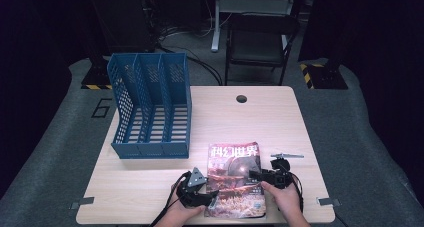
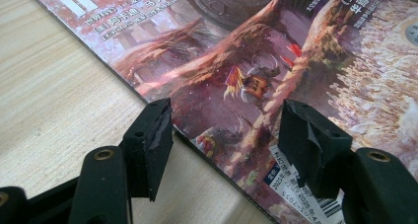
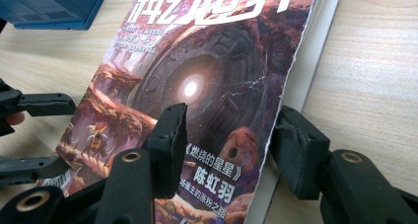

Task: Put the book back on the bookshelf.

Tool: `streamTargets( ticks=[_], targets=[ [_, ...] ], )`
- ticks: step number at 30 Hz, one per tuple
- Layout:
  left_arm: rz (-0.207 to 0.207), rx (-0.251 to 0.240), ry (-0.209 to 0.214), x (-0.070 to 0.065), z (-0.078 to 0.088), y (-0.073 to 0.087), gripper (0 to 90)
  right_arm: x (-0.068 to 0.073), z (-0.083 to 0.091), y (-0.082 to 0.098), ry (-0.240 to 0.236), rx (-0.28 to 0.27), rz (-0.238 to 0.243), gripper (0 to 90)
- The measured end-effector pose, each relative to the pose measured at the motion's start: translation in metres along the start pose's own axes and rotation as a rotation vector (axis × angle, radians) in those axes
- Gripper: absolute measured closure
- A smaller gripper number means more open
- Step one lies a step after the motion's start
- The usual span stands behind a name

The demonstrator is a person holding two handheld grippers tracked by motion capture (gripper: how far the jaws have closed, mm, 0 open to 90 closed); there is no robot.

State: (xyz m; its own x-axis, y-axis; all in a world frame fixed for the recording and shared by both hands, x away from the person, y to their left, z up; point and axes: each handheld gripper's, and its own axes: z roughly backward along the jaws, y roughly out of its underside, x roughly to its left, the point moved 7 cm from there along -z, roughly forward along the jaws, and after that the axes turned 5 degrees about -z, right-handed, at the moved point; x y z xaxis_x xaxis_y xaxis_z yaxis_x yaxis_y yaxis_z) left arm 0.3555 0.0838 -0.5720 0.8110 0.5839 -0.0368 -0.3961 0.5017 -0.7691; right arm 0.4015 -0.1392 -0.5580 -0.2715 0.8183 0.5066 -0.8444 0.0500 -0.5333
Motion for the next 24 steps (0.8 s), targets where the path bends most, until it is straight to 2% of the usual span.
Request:
streamTargets(
  ticks=[4,9,11,12,13,14,17,22,24],
  targets=[
    [0.004,0.000,0.000,0.000,0.000,0.000,37.7,0.001,-0.001,0.000,-0.026,0.007,-0.021,49.5],
    [0.003,0.000,0.000,0.000,0.000,0.000,37.7,0.008,0.000,0.001,-0.080,0.016,-0.010,54.9],
    [0.005,-0.002,0.001,0.000,0.000,0.000,37.7,0.015,-0.001,0.005,-0.126,0.057,-0.003,56.9],
    [0.004,0.001,0.011,-0.001,0.001,0.001,37.7,0.015,-0.001,0.005,-0.126,0.057,-0.003,56.9],
    [0.006,-0.003,0.001,0.000,0.000,0.001,37.7,0.017,-0.002,0.007,-0.120,0.068,0.015,56.7],
    [0.010,0.002,0.010,-0.001,0.001,0.001,37.8,0.020,-0.003,0.008,-0.098,0.081,0.053,56.3],
    [0.007,0.000,0.008,-0.001,0.001,0.001,37.8,0.022,-0.004,0.008,-0.099,0.081,0.068,56.3],
    [0.012,-0.012,0.002,-0.001,0.000,0.001,37.7,0.024,-0.005,0.008,-0.121,0.081,0.075,59.0],
    [0.014,-0.014,0.003,-0.001,0.000,0.001,37.7,0.026,-0.006,0.008,-0.135,0.093,0.060,59.6]
  ],
)
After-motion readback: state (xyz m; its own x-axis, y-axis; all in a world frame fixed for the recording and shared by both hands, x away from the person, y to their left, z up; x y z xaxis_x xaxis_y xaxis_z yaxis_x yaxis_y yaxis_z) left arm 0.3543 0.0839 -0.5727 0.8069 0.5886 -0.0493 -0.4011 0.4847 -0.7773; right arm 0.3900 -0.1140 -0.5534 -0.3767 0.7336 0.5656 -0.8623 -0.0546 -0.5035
